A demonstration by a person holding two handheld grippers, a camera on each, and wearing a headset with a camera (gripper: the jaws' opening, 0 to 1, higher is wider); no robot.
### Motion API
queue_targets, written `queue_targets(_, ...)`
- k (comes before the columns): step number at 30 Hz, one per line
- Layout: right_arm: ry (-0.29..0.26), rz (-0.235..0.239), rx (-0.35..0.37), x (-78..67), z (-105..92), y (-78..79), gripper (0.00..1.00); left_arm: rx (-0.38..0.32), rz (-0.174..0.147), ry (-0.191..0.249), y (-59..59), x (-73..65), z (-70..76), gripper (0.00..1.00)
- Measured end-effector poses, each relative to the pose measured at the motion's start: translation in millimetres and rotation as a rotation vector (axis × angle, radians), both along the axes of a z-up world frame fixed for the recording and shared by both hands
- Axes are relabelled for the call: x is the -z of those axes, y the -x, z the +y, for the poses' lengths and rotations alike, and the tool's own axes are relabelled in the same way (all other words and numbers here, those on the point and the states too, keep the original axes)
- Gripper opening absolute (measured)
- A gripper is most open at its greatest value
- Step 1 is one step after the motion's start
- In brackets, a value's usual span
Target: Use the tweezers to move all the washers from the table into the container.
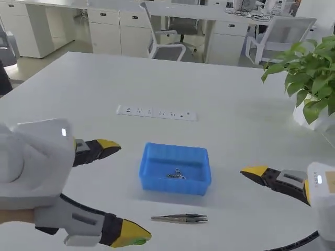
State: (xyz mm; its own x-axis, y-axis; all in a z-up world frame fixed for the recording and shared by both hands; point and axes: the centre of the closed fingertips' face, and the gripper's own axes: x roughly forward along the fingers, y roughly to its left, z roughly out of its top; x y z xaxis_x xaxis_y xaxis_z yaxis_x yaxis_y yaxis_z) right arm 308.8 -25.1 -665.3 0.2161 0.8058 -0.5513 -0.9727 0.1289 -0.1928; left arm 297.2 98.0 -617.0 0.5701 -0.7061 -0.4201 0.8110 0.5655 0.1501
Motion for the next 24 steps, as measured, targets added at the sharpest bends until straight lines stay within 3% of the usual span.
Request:
queue_targets(3, 0.0, 0.005, 0.002, -3.4, -0.9, -0.5, 1.0, -0.003, -0.005, -0.065, 2.2, 3.2, 5.4, 0.99)
queue_targets(12, 0.022, -0.014, -0.017, -7.7, 3.5, 4.9, 1.0, -0.01, 0.002, -0.118, 14.3, 11.5, 7.0, 0.99)
queue_targets(20, 0.03, -0.004, -0.012, -5.3, -0.2, 6.7, 1.0, -0.027, 0.033, -0.113, 14.7, 10.7, 10.3, 0.99)
queue_targets(24, 0.032, 0.006, -0.003, -4.0, -1.9, 7.0, 1.0, -0.045, 0.031, -0.098, 12.0, 6.4, 13.8, 0.99)
